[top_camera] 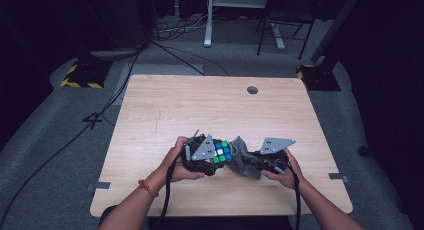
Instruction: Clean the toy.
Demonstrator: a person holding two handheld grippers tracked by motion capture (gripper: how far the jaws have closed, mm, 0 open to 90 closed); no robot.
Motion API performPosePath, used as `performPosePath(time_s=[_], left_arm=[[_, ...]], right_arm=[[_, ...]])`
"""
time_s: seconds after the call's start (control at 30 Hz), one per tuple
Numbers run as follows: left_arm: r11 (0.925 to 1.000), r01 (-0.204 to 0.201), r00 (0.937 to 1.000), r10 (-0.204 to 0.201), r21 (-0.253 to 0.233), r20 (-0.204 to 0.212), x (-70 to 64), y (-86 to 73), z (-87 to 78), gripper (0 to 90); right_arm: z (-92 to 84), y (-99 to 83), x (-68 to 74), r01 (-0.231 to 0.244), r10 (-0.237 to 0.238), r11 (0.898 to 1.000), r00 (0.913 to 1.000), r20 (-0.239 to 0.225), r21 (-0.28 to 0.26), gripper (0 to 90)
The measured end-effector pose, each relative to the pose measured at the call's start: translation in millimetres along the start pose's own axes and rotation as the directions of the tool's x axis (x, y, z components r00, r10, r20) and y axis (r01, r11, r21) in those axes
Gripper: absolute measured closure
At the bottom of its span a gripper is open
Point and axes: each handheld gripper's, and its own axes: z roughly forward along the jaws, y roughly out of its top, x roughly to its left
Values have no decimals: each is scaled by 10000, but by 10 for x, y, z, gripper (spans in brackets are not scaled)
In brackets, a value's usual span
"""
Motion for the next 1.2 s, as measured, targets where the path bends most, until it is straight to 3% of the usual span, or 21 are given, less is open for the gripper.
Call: performPosePath(time_s=[0.1,0.3,0.37,0.43,0.47,0.53,0.63,0.77,0.97,1.2], left_arm=[[9998,92,9997,-88,192,-236,42,-63,-25,331],[9947,783,9962,-756,663,-424,159,-242,-42,331],[9925,838,9956,-797,885,-491,177,-292,-52,331],[9897,844,9953,-783,1156,-561,186,-356,-69,331],[9889,847,9952,-779,1222,-595,196,-384,-74,331],[9872,907,9943,-824,1315,-677,222,-441,-79,331],[9830,1278,9907,-1204,1322,-627,287,-551,-68,331],[9781,1501,9883,-1444,1440,-493,324,-664,-23,330],[9681,1825,9832,-1814,1715,-220,356,-831,67,330],[9629,2260,9737,-2275,1477,-71,376,-916,68,323]], right_arm=[[-42,-79,-132,-251,240,9992,9992,330,325,790],[-123,-196,-359,-718,619,9935,9920,1102,879,784],[-138,-267,-423,-987,833,9877,9884,1268,1209,782],[-154,-342,-450,-832,569,9821,9863,1546,1691,779],[-177,-402,-475,-983,687,9780,9846,1607,1840,778],[-218,-478,-509,-1222,922,9760,9817,1664,1802,775],[-273,-592,-559,-1632,1375,9746,9766,1656,1530,765],[-310,-689,-604,-1882,1652,9713,9737,1568,1453,739],[-303,-752,-605,-1947,1774,9726,9747,1359,1272,718],[-285,-786,-606,-2035,1879,9723,9731,1331,1151,697]])
